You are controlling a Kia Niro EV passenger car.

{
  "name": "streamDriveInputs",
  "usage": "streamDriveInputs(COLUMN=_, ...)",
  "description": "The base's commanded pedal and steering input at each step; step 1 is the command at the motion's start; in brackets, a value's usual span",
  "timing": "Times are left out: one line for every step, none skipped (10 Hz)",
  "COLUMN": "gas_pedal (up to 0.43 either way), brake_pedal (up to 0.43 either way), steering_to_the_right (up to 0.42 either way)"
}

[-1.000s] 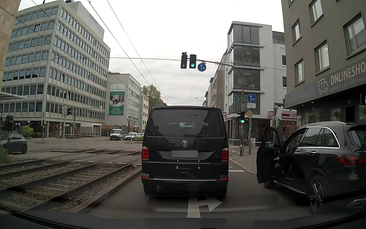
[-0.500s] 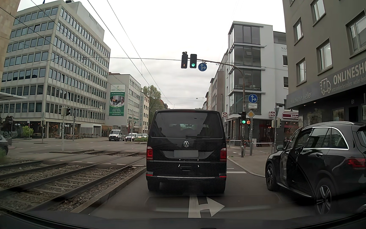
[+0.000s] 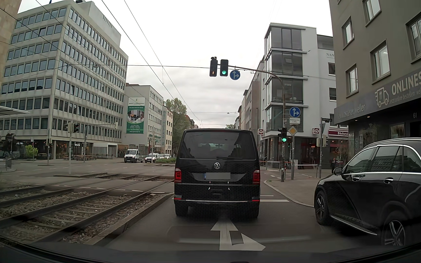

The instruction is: Follow the waypoints while adhering to traffic rules and regulations

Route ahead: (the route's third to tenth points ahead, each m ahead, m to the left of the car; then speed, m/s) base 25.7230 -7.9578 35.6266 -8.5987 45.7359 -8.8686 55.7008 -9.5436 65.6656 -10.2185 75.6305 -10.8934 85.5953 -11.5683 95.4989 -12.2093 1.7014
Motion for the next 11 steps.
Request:
streamDriveInputs(gas_pedal=0.197, brake_pedal=0.0, steering_to_the_right=-0.049)
streamDriveInputs(gas_pedal=0.197, brake_pedal=0.0, steering_to_the_right=-0.048)
streamDriveInputs(gas_pedal=0.197, brake_pedal=0.0, steering_to_the_right=-0.041)
streamDriveInputs(gas_pedal=0.197, brake_pedal=0.0, steering_to_the_right=-0.028)
streamDriveInputs(gas_pedal=0.189, brake_pedal=0.0, steering_to_the_right=-0.016)
streamDriveInputs(gas_pedal=0.189, brake_pedal=0.0, steering_to_the_right=-0.006)
streamDriveInputs(gas_pedal=0.177, brake_pedal=0.0, steering_to_the_right=0.006)
streamDriveInputs(gas_pedal=0.169, brake_pedal=0.0, steering_to_the_right=0.016)
streamDriveInputs(gas_pedal=0.157, brake_pedal=0.0, steering_to_the_right=0.021)
streamDriveInputs(gas_pedal=0.157, brake_pedal=0.0, steering_to_the_right=0.022)
streamDriveInputs(gas_pedal=0.157, brake_pedal=0.0, steering_to_the_right=0.023)
